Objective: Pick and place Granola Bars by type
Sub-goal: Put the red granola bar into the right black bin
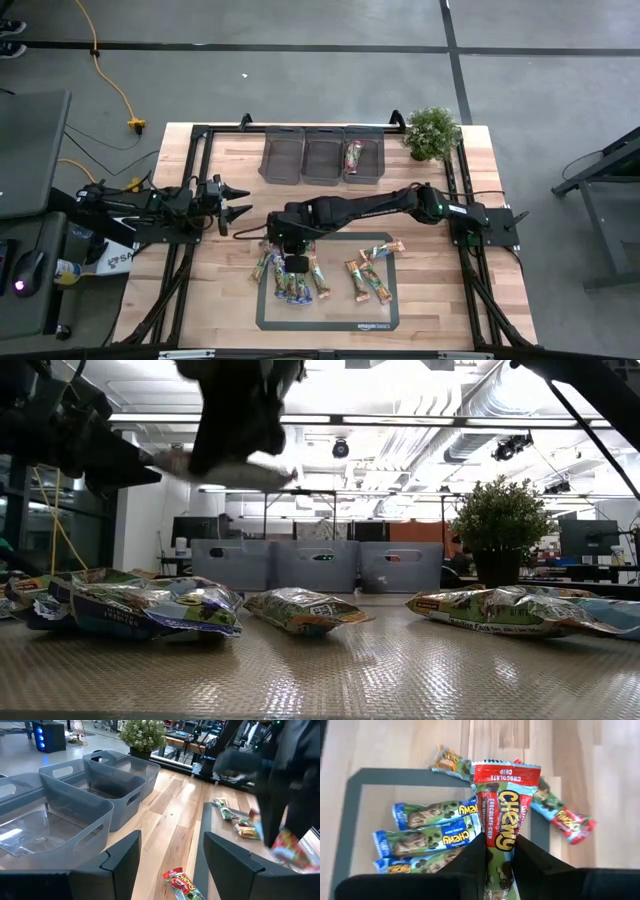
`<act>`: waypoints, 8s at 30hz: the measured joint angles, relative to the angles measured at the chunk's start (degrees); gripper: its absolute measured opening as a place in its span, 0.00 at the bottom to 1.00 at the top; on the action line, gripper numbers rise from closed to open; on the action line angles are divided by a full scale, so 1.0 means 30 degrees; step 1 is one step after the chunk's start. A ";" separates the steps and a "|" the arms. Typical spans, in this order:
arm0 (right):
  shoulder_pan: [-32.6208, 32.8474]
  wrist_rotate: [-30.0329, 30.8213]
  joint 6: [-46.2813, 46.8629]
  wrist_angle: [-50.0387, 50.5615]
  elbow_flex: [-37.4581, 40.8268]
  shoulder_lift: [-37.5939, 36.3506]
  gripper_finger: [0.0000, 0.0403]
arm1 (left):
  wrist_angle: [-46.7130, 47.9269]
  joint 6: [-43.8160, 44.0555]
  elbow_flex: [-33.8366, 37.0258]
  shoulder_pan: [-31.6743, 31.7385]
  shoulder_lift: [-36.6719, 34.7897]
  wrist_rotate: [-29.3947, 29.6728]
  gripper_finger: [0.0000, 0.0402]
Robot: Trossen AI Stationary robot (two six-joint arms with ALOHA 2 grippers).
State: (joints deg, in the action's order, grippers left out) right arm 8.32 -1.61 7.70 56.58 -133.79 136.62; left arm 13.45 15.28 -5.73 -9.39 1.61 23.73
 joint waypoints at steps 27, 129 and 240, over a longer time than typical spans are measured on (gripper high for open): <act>0.0036 0.2056 0.6934 0.1158 1.3528 -0.9562 0.17 | -0.0002 0.0004 -0.0001 -0.0005 0.0007 -0.0058 0.53; -1.1558 0.0386 0.4742 -2.1163 2.3626 -1.6089 0.43 | -0.0007 0.0002 -0.0003 -0.0007 0.0007 -0.0036 0.53; -0.3427 -0.3113 -1.7572 -0.9072 0.6774 0.0138 0.42 | -0.0007 0.0004 0.0001 0.0000 0.0000 -0.0036 0.53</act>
State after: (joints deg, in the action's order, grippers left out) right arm -1.97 -10.94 -45.01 29.36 -113.47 137.03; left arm 13.43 15.29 -5.73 -9.39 1.61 23.62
